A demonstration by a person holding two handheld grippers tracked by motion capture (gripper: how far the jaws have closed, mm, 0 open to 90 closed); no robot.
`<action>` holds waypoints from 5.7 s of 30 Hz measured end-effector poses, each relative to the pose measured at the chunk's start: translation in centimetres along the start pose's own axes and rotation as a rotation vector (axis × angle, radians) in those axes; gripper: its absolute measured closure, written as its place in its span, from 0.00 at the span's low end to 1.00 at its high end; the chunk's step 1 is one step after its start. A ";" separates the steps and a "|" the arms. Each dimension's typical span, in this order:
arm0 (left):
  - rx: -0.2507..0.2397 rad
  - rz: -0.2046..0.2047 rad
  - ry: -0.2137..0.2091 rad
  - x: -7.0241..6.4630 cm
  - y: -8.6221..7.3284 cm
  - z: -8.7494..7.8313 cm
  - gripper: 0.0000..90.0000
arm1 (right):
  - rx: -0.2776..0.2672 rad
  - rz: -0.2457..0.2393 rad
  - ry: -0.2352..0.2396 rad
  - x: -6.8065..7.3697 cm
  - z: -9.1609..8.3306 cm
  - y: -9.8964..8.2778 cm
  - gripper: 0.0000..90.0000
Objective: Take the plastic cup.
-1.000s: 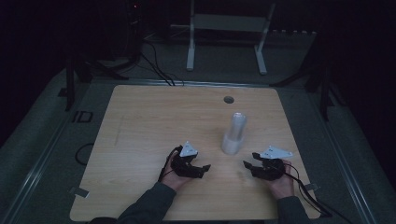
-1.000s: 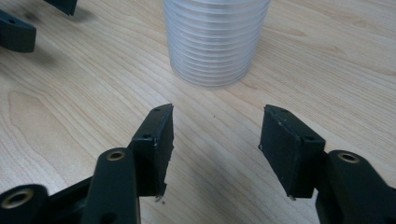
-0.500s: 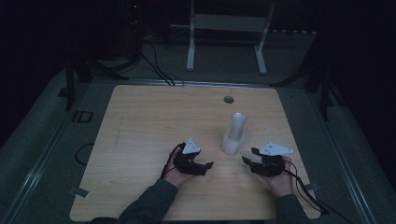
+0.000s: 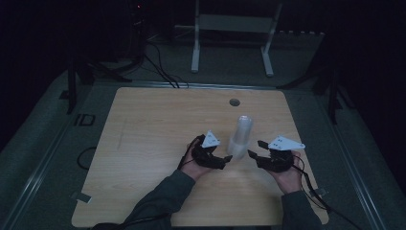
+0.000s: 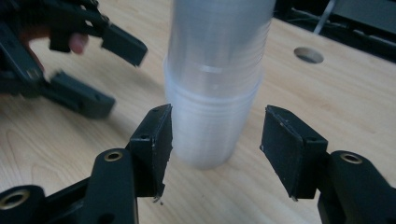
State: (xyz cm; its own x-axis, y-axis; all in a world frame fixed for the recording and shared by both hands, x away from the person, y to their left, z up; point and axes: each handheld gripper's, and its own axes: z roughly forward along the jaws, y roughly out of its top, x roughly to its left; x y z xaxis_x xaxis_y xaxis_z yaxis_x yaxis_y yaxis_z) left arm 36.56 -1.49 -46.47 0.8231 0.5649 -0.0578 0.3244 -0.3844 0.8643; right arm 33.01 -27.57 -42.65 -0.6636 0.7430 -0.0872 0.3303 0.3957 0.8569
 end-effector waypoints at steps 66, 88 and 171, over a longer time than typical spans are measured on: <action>-0.109 -0.038 0.002 -0.3 2.6 4.6 0.19 | -0.167 0.036 0.082 -1.3 3.5 7.1 0.44; -0.109 -0.015 0.018 -0.3 2.6 5.0 0.22 | -0.181 0.060 0.098 -1.4 3.1 7.2 0.44; -0.154 -0.013 -0.002 -0.6 3.4 1.7 0.23 | -0.341 0.041 0.107 -2.4 -5.1 12.0 0.45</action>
State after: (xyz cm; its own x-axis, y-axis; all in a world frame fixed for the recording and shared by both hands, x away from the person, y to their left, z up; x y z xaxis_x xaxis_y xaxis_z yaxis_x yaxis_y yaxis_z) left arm 37.99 -4.37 -44.39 0.8206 0.5672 -0.0701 0.2596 -0.2606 0.9299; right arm 35.16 -27.40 -29.57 -0.7271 0.6864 -0.0105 0.1273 0.1499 0.9805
